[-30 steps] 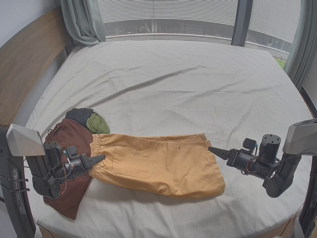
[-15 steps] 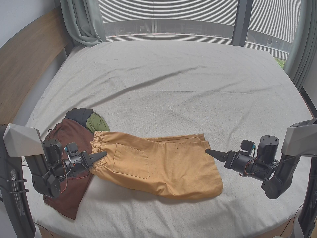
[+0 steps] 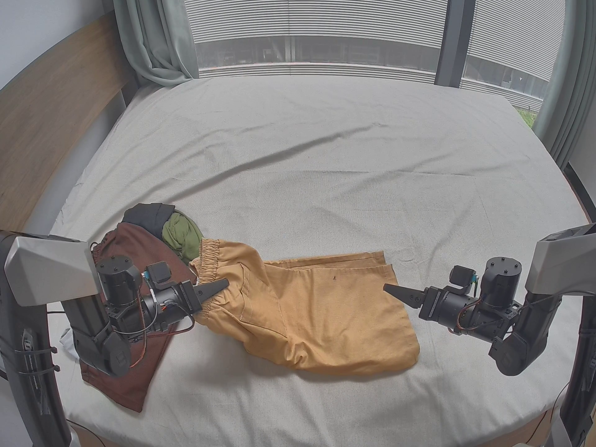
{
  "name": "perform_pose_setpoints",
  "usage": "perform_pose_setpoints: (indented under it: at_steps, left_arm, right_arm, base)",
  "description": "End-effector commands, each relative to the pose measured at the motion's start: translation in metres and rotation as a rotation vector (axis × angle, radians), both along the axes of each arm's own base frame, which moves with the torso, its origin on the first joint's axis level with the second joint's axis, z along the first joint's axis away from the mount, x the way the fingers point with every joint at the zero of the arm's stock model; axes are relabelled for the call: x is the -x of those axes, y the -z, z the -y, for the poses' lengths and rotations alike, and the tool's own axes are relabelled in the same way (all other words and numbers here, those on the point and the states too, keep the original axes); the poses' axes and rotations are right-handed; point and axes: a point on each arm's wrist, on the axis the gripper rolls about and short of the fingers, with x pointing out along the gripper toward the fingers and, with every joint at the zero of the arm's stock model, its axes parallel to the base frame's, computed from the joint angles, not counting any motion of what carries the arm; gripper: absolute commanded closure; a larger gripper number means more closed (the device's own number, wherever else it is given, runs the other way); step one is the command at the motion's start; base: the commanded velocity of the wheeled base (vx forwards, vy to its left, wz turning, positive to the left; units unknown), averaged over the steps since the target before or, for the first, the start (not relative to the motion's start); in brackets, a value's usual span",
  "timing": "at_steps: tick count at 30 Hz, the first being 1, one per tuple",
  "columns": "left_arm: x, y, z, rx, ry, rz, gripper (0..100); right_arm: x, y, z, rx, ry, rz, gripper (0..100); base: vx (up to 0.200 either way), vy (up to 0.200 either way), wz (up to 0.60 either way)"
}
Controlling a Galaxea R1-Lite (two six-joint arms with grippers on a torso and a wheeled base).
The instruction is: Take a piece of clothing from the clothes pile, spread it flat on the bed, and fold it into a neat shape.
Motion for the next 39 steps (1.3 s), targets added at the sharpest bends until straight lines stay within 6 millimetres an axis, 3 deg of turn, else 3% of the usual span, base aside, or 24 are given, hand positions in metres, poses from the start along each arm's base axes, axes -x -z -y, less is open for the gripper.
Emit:
perform_pose_setpoints:
  at_steps: [1,5,19,39]
  left_arm:
    - [-0.001,-0.006,0.006,0.004,0.015,0.026,100]
    - [-0.002,-0.013,0.010,0.016,0.019,0.044,100]
    - [-0.003,-0.014,0.070,0.049,0.099,0.067,100]
    - [-0.006,-0.011,0.113,0.098,0.177,0.074,100]
  right_arm:
    - [0.002,0.002,-0.003,0.002,-0.011,-0.009,0]
    - [0.002,0.002,-0.003,0.002,-0.011,-0.009,0]
    - [0.002,-0.001,-0.004,0.001,-0.013,0.001,0]
    - [0.001,-0.009,-0.003,-0.003,0.008,0.030,0]
  base:
    - [0.000,0.000,0.00]
    - [0.000,0.000,0.00]
    - [0.000,0.000,0.00]
    - [0.000,0.000,0.00]
